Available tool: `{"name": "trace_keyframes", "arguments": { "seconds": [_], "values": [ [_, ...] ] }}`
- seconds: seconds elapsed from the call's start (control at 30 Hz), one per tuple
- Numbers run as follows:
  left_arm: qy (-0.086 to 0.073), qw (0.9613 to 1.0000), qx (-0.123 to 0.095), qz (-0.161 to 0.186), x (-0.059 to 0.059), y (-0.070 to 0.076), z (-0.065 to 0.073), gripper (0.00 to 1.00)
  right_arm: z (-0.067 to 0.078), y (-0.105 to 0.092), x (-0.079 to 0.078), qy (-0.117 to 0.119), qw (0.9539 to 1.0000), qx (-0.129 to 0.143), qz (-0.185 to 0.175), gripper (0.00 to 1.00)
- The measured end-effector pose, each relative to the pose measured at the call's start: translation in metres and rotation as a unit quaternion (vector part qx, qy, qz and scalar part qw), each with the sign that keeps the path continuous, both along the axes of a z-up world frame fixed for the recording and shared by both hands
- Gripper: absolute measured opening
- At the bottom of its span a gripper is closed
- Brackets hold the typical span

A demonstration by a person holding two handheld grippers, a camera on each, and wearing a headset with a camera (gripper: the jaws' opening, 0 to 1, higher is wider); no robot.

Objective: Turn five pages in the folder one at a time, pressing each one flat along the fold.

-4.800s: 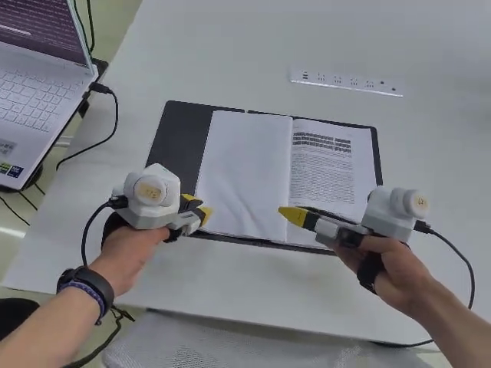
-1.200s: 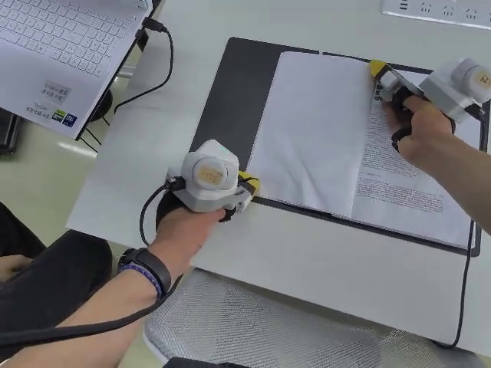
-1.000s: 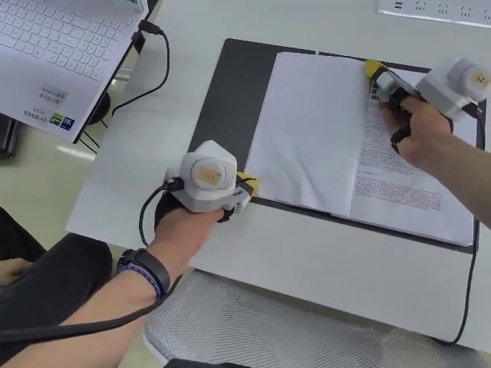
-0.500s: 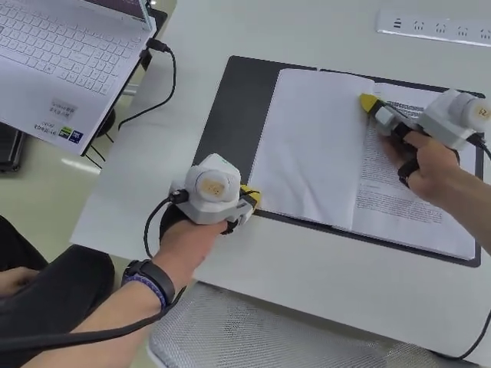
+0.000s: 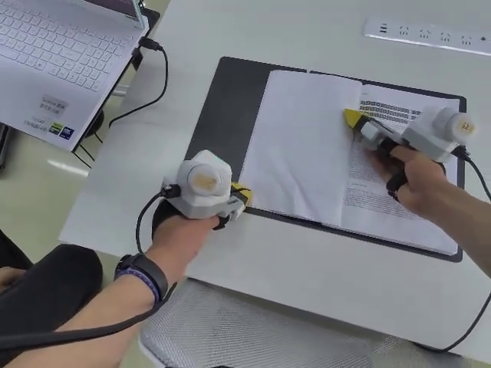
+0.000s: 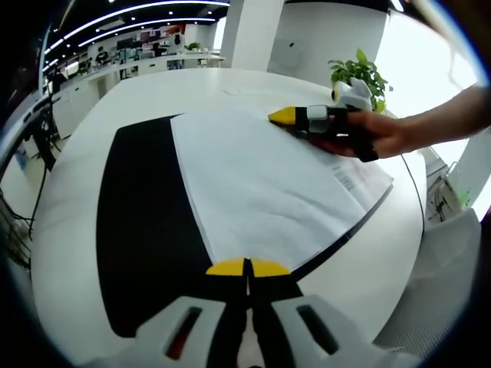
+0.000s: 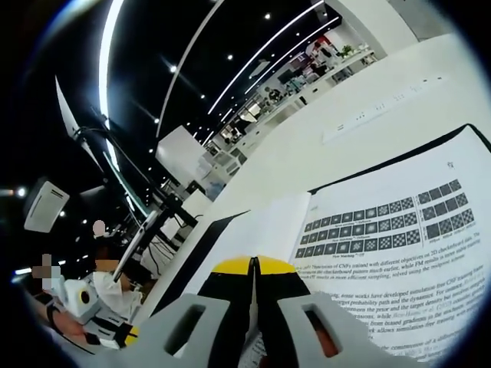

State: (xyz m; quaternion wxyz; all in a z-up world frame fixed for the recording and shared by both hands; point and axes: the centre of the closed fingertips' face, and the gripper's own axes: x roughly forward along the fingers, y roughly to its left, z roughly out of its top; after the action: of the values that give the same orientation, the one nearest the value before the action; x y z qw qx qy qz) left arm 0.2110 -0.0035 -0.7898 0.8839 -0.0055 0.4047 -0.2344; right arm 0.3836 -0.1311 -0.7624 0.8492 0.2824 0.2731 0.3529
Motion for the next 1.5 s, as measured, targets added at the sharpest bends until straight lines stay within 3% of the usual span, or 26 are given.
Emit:
{"name": "trace_keyframes", "arguments": {
  "seconds": [0.3,0.63,1.03,1.5],
  "values": [
    [-0.001,1.0000,-0.004,0.000,0.000,0.000,0.000,0.00,0.003,0.001,-0.026,0.000,0.9999,0.012,0.007,0.00],
    [0.001,0.9999,-0.012,0.002,0.001,0.001,0.000,0.00,0.005,-0.001,-0.062,-0.007,0.9990,0.014,0.041,0.00],
    [-0.001,0.9999,-0.016,0.004,0.000,0.001,0.000,0.00,0.004,0.003,-0.115,0.007,0.9957,0.023,0.090,0.00],
    [-0.003,0.9998,-0.017,0.003,0.001,0.001,-0.001,0.00,0.002,0.005,-0.160,0.021,0.9921,0.027,0.121,0.00]
  ]
}}
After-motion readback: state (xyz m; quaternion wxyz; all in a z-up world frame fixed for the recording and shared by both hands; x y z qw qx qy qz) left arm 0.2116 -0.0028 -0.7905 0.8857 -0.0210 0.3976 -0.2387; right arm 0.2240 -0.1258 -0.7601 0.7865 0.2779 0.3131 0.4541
